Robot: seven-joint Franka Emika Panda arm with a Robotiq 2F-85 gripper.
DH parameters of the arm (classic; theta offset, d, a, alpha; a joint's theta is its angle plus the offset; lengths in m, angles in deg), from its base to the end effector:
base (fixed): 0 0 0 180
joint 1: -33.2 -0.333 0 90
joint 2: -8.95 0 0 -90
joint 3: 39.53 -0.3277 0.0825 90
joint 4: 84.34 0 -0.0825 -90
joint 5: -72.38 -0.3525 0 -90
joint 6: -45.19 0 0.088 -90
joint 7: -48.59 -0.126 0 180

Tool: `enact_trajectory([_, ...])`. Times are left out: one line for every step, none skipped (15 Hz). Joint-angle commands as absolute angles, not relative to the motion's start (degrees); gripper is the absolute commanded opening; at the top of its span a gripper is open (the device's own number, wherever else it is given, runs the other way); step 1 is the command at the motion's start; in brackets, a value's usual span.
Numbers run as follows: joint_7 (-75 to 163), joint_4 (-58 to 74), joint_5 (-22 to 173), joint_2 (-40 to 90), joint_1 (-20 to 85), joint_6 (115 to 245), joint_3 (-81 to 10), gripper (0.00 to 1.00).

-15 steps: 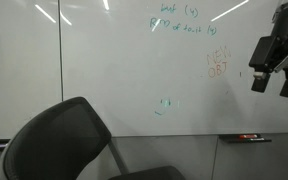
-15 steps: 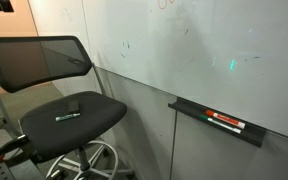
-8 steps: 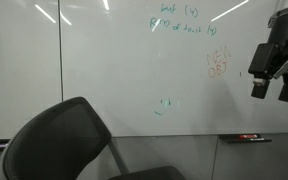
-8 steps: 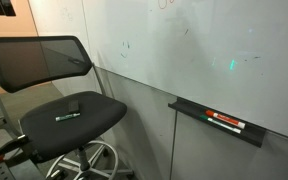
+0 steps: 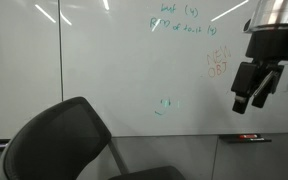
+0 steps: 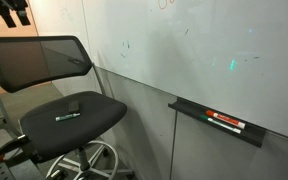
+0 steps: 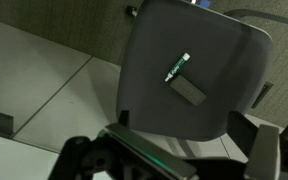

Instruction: Use the duster to erase the writings on the board

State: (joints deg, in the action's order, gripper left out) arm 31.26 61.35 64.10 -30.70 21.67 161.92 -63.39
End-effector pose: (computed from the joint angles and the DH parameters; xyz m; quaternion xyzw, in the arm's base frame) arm 0.2612 0.2142 0.4904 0.9907 0.0946 0.0936 0.0280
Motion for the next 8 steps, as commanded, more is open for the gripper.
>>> enact_trajectory([34.88, 59.50, 67.40, -24.07, 19.54, 167.63, -63.94, 1.00])
enact_trajectory([36.38, 59.34, 67.66, -22.27, 18.68, 168.76, -63.61, 1.00])
enact_trajectory([37.93, 59.30, 68.25, -20.62, 18.04, 169.94, -63.37, 1.00])
enact_trajectory([39.44, 59.21, 68.95, -18.81, 17.51, 171.01, -63.16, 1.00])
enact_trajectory([40.97, 59.09, 69.97, -17.02, 17.22, 171.95, -63.01, 1.00])
enact_trajectory([42.49, 58.83, 71.07, -15.10, 17.00, 172.74, -62.81, 1.00])
enact_trajectory([43.72, 58.35, 72.27, -13.09, 16.97, 173.44, -62.71, 1.00])
enact_trajectory([44.88, 57.90, 73.49, -11.44, 16.94, 173.96, -62.57, 1.00])
